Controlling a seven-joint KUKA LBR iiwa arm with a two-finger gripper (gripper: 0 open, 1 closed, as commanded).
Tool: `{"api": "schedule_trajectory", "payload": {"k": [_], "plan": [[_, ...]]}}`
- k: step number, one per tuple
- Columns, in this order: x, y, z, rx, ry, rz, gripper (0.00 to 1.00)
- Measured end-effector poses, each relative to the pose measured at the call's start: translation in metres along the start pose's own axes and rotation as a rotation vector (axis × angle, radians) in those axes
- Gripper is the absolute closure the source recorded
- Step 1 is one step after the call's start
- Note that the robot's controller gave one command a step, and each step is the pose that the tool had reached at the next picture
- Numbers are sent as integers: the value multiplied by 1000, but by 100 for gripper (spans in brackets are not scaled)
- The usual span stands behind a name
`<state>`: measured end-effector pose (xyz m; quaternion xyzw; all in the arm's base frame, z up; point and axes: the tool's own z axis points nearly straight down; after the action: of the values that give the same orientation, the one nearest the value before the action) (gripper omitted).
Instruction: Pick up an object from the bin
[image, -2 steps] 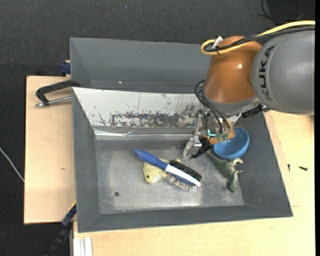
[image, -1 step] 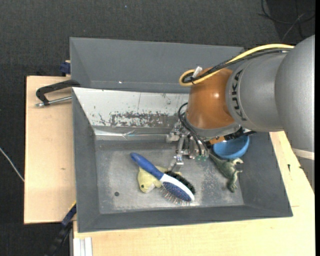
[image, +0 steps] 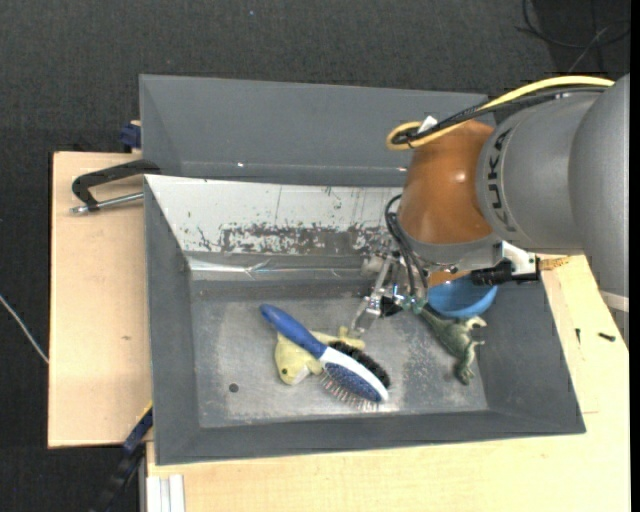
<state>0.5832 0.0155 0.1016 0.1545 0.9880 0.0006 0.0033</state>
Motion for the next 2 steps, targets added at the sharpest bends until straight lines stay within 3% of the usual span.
{"api": "schedule_trajectory", "payload": {"k": [1,2], "plan": [[-33,-43,-8,1,0,156,0],[-44,-72,28,-1,5,82,0]]}}
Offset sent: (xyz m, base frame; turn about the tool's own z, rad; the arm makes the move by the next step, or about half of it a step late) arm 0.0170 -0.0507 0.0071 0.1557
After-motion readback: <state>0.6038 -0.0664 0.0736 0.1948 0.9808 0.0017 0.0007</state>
